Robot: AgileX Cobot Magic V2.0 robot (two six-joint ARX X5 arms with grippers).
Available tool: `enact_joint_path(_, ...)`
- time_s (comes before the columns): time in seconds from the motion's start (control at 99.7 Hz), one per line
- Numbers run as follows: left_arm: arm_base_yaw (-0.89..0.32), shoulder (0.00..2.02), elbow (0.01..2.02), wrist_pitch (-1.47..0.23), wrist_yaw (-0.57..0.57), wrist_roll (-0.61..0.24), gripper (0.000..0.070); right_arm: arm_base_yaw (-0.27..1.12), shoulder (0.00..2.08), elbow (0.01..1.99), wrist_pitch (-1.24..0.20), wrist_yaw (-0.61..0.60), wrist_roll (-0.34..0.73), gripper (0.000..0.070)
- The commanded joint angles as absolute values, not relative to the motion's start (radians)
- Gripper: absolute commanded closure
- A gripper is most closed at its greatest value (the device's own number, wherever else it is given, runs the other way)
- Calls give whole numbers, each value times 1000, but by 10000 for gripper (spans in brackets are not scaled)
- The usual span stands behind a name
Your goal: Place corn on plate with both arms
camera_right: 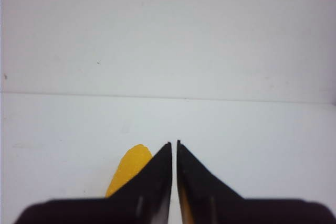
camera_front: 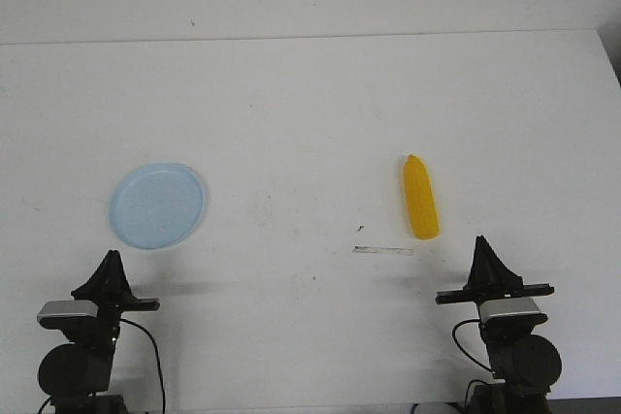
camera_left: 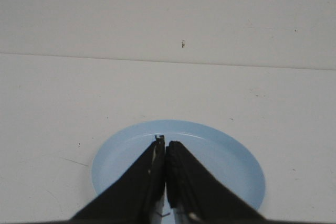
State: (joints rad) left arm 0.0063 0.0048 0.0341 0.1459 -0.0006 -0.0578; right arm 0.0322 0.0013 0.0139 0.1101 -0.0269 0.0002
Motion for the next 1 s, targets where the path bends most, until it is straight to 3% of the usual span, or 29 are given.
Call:
enact_joint_path(0.0, 8, 3, 13, 158, -1, -45, 699, 33, 1, 13, 122, -27, 10, 688)
enact_joint_path(0.672, 8, 3, 13, 182, -1, -47, 699, 33, 1, 13, 123, -27, 10, 687)
enact_joint_path(0.862, 8, 3, 43, 238, -1, -230, 699, 33, 1, 13, 123, -27, 10, 688)
enact_joint_path(0.993, 8, 11, 111, 232, -2, -260, 699, 33, 1, 13, 123, -27, 10, 688)
